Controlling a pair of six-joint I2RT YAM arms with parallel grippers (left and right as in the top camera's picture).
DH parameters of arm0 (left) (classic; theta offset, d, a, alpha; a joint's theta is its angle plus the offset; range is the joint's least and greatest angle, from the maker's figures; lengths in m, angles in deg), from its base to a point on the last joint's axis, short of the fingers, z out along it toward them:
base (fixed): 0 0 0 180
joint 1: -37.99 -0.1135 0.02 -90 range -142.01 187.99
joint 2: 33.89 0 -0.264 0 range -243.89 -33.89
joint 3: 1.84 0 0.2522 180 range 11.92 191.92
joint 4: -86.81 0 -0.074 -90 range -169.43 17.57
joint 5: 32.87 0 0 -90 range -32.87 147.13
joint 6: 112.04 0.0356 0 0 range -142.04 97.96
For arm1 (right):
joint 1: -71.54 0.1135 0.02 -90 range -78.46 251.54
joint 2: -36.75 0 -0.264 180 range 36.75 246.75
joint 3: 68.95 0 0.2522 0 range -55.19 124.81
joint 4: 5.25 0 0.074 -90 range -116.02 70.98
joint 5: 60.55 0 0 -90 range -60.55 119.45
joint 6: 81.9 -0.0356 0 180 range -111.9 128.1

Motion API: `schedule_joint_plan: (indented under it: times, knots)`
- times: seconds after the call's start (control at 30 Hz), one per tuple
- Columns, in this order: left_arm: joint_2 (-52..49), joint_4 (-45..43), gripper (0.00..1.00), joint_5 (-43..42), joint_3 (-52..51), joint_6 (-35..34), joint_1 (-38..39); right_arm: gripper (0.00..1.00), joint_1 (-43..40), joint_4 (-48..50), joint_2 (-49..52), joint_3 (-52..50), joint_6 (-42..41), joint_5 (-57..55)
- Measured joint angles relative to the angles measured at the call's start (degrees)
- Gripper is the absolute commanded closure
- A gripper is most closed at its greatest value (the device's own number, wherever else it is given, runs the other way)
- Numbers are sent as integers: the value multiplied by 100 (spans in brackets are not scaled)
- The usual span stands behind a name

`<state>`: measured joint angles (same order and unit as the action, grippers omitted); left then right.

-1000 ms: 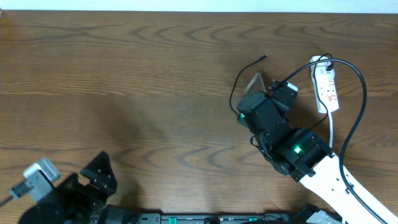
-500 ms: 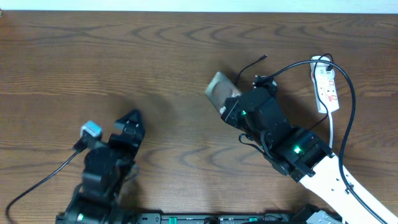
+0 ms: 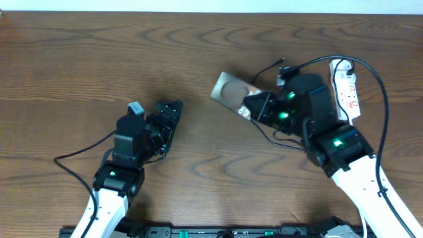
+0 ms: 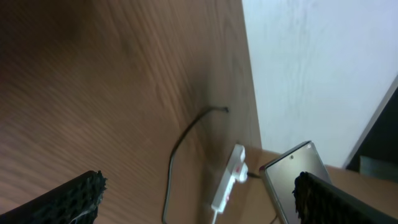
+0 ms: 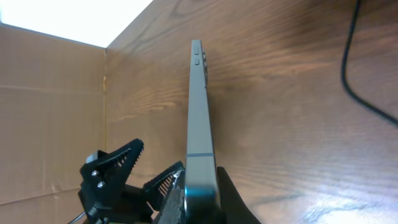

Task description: Plug charger to phone and switch on socket

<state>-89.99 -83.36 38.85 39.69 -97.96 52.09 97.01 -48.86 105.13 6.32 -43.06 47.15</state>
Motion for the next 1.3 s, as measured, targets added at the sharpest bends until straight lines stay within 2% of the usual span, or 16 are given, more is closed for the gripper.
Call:
schedule_joint_plan:
  times: [0.1,0.2,0.3,0.47,0.63,0.77,1.03,1.3]
  knots:
    - [-240,-262,2,-323,-2,-24,-98,99,-555,254,-22,-304,192,455]
    - [-297,-374,2,-568,-2,-37,-208,99,-1075,1429,-39,-1056,186,960]
    - [-297,-398,2,-765,-2,-44,-271,99,-1425,3748,-11,-2124,-313,1556]
    - [-299,-417,2,-1128,-2,-501,-278,99,-1467,6266,234,-3462,-1851,2116]
    - [-304,-1252,2,-1405,-13,-811,-275,99,-1283,6789,560,-3836,-2977,2227]
    - [-304,-2131,2,-1486,2,-525,-184,99,-977,6894,625,-3840,-4138,2249]
    - [-422,-2164,2,-1484,0,-212,114,99,-216,7263,625,-3840,-5342,1904]
    - [-675,-2164,2,-1484,0,-284,225,99,332,7434,625,-3840,-5685,1572]
